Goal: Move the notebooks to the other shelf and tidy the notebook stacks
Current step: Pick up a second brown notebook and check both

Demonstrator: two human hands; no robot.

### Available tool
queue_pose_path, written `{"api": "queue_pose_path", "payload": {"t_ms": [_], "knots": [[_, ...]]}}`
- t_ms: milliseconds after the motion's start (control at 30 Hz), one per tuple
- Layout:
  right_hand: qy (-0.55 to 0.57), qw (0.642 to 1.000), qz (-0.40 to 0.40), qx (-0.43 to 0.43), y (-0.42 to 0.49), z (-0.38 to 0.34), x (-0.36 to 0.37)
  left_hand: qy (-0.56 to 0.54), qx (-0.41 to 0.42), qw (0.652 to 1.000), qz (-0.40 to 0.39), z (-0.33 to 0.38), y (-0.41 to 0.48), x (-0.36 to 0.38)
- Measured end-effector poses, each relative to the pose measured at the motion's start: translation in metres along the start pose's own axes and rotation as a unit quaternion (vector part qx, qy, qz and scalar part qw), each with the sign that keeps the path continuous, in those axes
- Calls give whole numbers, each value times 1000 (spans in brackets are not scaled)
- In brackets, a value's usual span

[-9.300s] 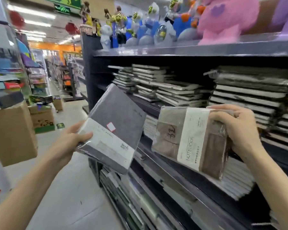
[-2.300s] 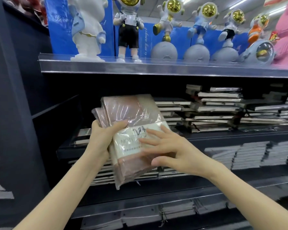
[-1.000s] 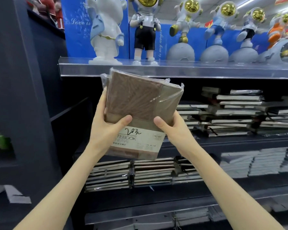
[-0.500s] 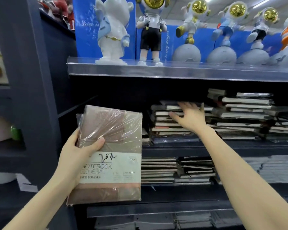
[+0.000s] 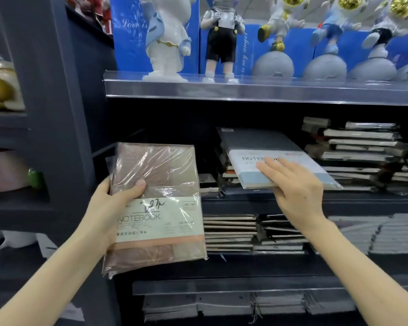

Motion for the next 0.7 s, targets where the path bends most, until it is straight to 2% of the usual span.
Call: {"api": "queue_pose_path", "payload": {"t_ms": [167,300,433,533,600,700], "knots": [[31,995,84,36,-1,-19,-14,-17,-11,1000,-7,-2,5,17],[88,986,141,18,15,-34,-32,10,-6,1000,0,1,-3,-1],[128,984,120,-27,41,-63,-9,67,38,997,13,10,-16,-26],[125,986,87,-64,57,-91,18,153,62,985,47,9,-25,-40],[116,988,71,-72,71,-104,31,194,65,977,55,4,-30,-44],[130,987,73,-58,92,-111,34,199,47,978,45,-7,-35,-48]]}}
Point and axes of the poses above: each hand's wrist, its own y-axis towards the middle knuckle, its own x-axis out of the palm, z = x × y, the point moved 10 cm from there along y, towards the middle knuckle, and after that the axes turned 8 degrees about -x, right-handed, at the moved point
